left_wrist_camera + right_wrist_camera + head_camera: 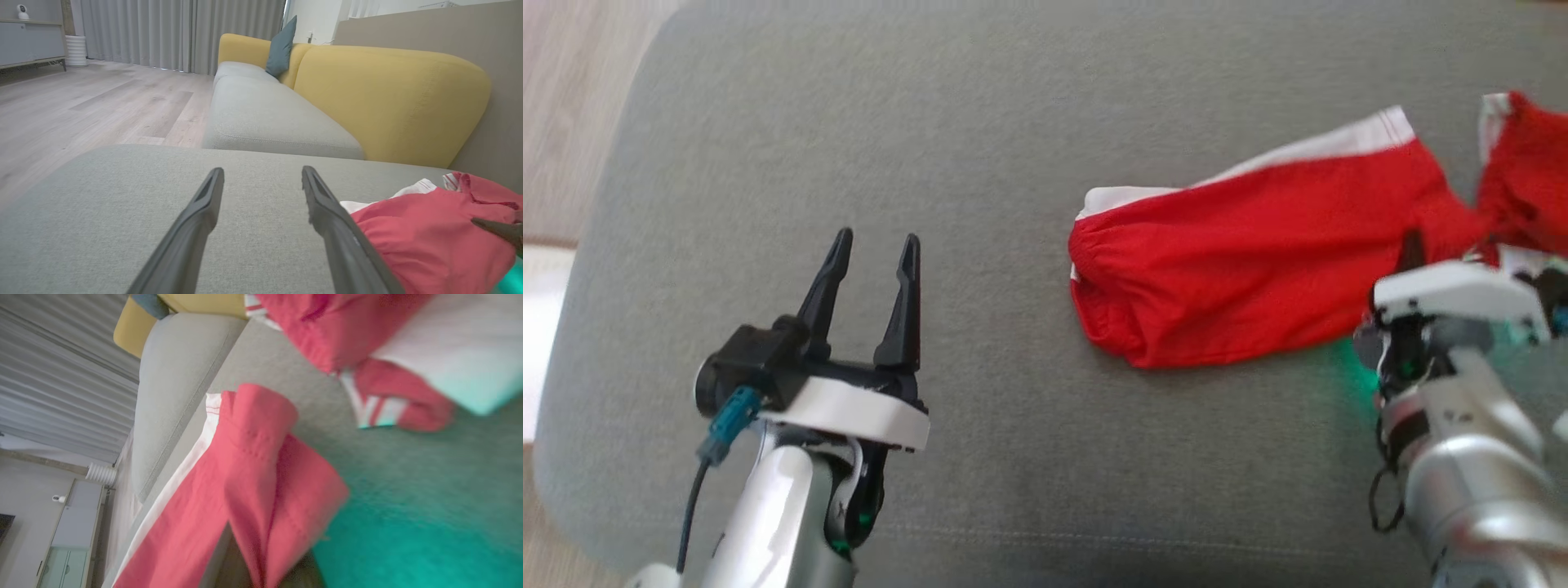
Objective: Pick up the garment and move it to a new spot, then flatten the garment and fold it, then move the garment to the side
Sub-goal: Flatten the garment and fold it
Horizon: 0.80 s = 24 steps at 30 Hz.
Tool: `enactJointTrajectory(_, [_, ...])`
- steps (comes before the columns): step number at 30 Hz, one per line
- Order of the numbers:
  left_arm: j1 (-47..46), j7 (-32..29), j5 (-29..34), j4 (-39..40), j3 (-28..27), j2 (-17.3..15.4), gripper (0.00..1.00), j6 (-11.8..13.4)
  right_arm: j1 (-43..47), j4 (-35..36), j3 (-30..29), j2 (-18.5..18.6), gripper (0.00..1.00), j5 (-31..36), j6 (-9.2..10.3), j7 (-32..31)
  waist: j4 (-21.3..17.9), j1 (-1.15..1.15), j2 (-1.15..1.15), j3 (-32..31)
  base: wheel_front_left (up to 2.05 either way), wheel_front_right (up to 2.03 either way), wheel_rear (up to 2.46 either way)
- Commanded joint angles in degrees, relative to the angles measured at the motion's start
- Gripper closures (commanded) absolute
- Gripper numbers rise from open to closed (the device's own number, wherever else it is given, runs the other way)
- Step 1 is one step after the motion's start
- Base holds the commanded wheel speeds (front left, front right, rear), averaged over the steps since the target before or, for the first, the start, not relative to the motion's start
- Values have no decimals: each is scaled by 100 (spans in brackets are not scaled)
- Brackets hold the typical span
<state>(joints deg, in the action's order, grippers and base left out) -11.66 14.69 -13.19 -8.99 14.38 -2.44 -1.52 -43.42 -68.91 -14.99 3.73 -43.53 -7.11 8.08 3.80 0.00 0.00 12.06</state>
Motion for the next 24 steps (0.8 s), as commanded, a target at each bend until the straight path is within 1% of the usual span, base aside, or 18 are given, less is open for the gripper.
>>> enactJointTrajectory(1, [-52,30,57,184,-199,-43,0,20,50,65,171,-85,100,-125,-37,117,-163,0,0,-163,0,0,0])
enactJointTrajectory(4, [49,30,67,192,-220,-43,0,30,301,-3,486,-85,100,-510,-37,389,-270,0,0,-262,0,0,0])
enactJointTrajectory(9, [189,30,81,188,-236,-43,0,33,641,154,1157,-85,100,-1124,-37,581,-382,0,0,-347,0,0,0])
enactJointTrajectory(15, [255,30,98,159,-255,-43,0,22,702,493,1691,-85,100,-1335,-37,683,-372,0,0,-467,0,0,0])
enactJointTrajectory(20, [328,30,114,164,-295,-43,0,35,853,1201,1644,-85,100,-1122,-37,689,-313,0,0,-592,0,0,0])
enactJointTrajectory(22, [358,30,106,171,-305,-43,0,45,972,1570,1728,-85,100,-1123,-37,690,-277,0,0,-638,0,0,0])
enactJointTrajectory(24, [390,30,98,168,-308,-43,0,45,1109,1922,1943,-85,100,-1241,-37,690,-243,0,0,-687,0,0,0])
